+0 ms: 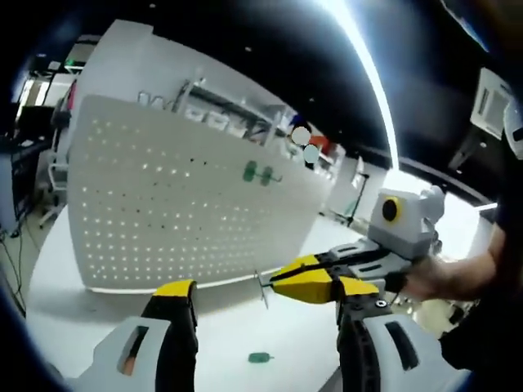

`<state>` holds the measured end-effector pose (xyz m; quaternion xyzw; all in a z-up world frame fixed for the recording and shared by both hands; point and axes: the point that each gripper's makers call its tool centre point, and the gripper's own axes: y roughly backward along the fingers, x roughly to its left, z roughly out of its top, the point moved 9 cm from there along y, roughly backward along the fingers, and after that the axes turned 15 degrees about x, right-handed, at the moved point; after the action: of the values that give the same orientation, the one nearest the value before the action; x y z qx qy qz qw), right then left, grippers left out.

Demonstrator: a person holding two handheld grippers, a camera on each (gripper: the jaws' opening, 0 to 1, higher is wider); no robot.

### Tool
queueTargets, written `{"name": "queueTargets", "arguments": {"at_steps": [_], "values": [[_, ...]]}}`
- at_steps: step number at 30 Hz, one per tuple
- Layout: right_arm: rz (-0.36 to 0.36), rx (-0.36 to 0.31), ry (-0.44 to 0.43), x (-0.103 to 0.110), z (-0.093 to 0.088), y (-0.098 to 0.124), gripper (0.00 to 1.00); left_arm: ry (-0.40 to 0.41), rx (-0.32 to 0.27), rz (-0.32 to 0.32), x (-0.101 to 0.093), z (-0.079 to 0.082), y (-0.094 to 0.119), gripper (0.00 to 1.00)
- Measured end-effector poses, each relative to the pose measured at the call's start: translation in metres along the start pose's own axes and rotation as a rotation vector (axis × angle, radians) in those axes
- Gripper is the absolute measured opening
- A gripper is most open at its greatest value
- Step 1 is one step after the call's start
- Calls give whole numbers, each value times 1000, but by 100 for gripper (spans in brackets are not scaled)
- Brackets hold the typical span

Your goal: Insert the hook assembly into the mounting plate slot until the hook locks in place.

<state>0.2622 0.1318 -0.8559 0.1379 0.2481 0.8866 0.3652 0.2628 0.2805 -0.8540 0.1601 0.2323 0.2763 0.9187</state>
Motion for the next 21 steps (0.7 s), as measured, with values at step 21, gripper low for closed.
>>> {"name": "queueTargets", "arguments": {"at_steps": [21], "values": [[-34,-50,-21,-7,4,4,0,-48,7,-17,-11,2,-6,100]]}}
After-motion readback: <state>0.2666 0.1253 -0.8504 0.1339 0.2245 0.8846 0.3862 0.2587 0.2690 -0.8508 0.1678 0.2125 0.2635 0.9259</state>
